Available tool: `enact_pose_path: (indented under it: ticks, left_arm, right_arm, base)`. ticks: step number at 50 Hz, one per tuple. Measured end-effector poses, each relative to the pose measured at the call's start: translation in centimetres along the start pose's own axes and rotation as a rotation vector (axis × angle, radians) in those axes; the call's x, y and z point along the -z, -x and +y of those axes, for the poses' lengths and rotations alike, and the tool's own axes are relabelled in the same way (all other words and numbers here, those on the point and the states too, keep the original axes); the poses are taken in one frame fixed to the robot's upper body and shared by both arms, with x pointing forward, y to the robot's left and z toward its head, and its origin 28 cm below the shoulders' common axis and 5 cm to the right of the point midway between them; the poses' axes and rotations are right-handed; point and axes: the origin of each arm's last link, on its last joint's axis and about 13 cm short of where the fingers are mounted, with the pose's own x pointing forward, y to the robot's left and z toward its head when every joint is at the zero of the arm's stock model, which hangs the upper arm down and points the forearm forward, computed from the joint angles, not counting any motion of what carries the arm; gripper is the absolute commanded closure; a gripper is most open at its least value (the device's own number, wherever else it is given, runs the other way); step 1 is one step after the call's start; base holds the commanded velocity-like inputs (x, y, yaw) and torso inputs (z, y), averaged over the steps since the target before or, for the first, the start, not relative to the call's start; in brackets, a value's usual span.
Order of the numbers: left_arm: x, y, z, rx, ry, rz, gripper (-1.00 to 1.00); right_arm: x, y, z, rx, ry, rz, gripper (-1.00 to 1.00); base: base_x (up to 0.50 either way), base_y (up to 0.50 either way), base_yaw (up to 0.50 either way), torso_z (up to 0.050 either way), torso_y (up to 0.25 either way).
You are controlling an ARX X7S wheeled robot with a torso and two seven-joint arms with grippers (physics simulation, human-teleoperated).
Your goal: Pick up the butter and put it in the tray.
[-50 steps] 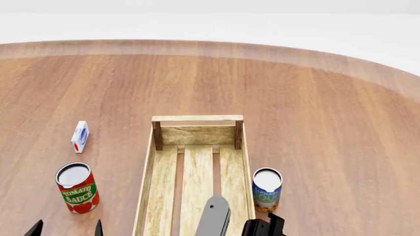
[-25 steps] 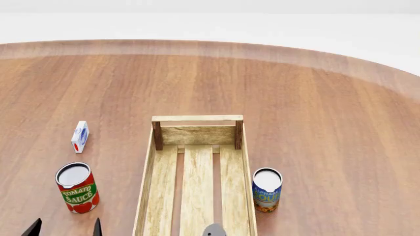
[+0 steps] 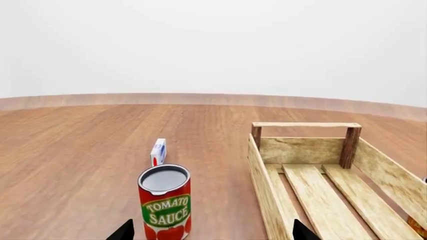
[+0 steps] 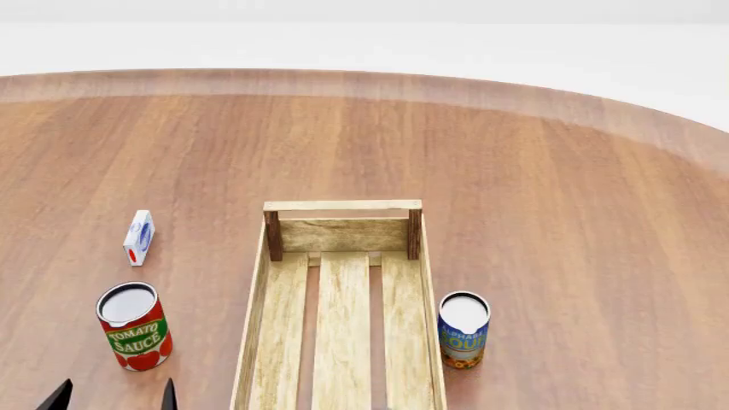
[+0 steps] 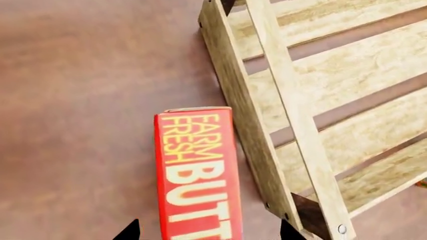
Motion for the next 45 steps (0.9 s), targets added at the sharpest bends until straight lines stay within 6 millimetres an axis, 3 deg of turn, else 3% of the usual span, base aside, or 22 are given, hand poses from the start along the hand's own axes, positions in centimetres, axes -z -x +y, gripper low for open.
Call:
enact_pose_path:
  ticks: [45]
  left_arm:
    - [-0.1,0.3,-0.1,0.008,-0.003,0.000,-1.00]
  right_arm:
    - [2.2,-3.9,-0.2,-0.069,-0.039,0.041,-1.00]
  base:
    - [0.00,0.00,0.00,0.000,0.000]
